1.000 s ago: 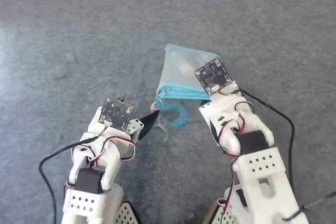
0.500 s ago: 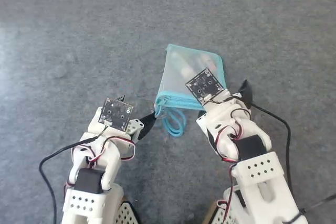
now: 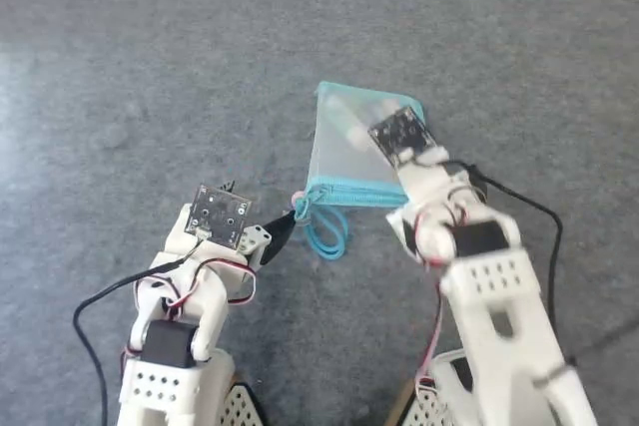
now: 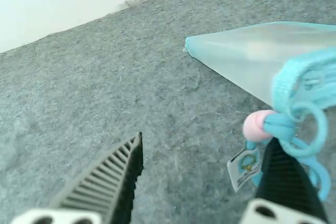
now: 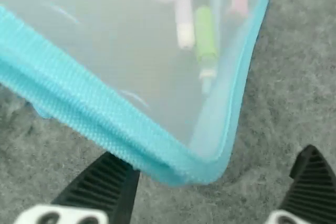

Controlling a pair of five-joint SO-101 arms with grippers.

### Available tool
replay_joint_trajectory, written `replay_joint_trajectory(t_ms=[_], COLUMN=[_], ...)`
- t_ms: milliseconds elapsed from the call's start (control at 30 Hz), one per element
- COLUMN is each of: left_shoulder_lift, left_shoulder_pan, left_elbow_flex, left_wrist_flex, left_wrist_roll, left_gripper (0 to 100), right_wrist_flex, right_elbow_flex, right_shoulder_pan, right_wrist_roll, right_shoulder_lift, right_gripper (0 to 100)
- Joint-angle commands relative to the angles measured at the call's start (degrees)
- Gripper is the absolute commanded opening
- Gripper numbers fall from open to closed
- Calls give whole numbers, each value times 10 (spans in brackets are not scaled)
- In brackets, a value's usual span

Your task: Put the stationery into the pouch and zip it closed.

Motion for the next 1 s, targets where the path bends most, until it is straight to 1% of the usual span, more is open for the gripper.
replay_joint_trajectory(t_ms=[0,133,200,300,400,467,767,867,900,967], left_shoulder_lift=[-9,-9,-9,-9,-9,-9,-9,-9,-9,-9], left_shoulder_pan=[-4,-4,-4,-4,-4,-4,-4,-4,-4,-4], left_elbow_flex=[-28,-28,-28,-28,-28,-28,-28,-29,-29,-31], left_wrist_flex=[-1,-1,-1,-2,-2,-2,1,1,1,2], left_wrist_roll=[12,12,12,12,12,12,12,12,12,12], left_gripper=[338,338,338,338,338,338,338,338,338,338], right_wrist_flex=[5,1,4,22,71,98,94,94,95,95], right_elbow_flex=[-83,-102,-98,-74,-43,-33,-14,5,11,25], right_shoulder_pan=[14,56,59,32,-7,-19,-26,-21,-21,-21], right_wrist_roll=[18,4,2,-1,-2,-2,1,-1,0,0], right_shoulder_lift=[83,80,51,-12,-61,-77,-115,-149,-165,-202], right_gripper=[429,429,430,430,430,429,428,426,410,344])
